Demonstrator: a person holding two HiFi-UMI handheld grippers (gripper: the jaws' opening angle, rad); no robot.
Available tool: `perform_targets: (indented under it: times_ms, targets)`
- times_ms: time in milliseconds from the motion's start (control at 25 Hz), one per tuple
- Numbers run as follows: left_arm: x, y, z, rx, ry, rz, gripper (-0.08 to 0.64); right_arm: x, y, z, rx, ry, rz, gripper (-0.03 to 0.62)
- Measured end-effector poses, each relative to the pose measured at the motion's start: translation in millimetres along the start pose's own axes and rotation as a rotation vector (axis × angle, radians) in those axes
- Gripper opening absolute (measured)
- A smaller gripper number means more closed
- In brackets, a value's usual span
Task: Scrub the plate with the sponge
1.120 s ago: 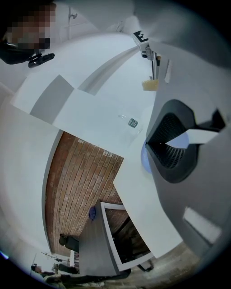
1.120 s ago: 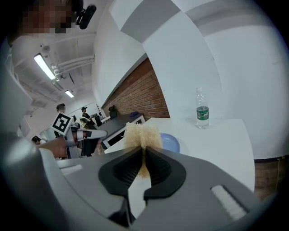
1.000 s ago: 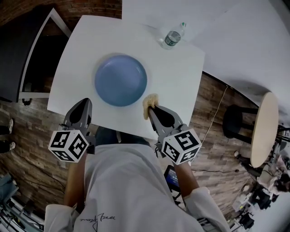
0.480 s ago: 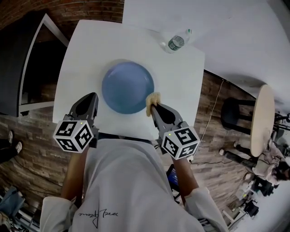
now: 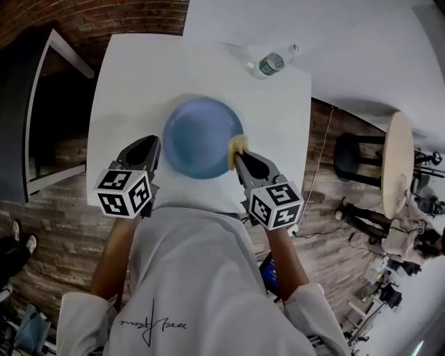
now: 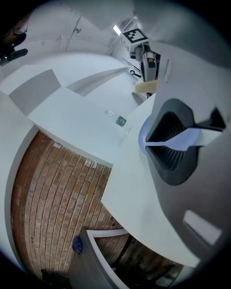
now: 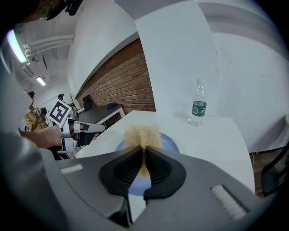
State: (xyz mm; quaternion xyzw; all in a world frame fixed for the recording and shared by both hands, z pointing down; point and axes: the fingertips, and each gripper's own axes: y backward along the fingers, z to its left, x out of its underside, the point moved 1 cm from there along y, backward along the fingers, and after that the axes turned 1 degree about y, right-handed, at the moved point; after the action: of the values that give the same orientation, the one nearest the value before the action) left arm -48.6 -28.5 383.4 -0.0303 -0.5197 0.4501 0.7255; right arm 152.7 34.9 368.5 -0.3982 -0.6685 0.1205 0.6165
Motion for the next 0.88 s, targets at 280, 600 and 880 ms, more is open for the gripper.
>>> perform_targets:
  times_ms: [280, 600, 880]
  targets:
    - [18.6, -28.1, 5.4, 0.069, -0.035, 0.089, 0.041, 3.6, -25.0, -16.0, 0.108, 0.002, 0.02, 0.029]
    - [32.0, -49.2, 19.6, 0.059, 0.014, 0.14, 0.063, 22.2, -53.6, -31.5, 0.133, -0.018, 0.137, 0.029]
    - [39.7, -66.5, 30.3, 0.073, 0.046, 0.181, 0.083, 28.7, -71.0, -44.6, 0.153, -0.035, 0.185, 0.029]
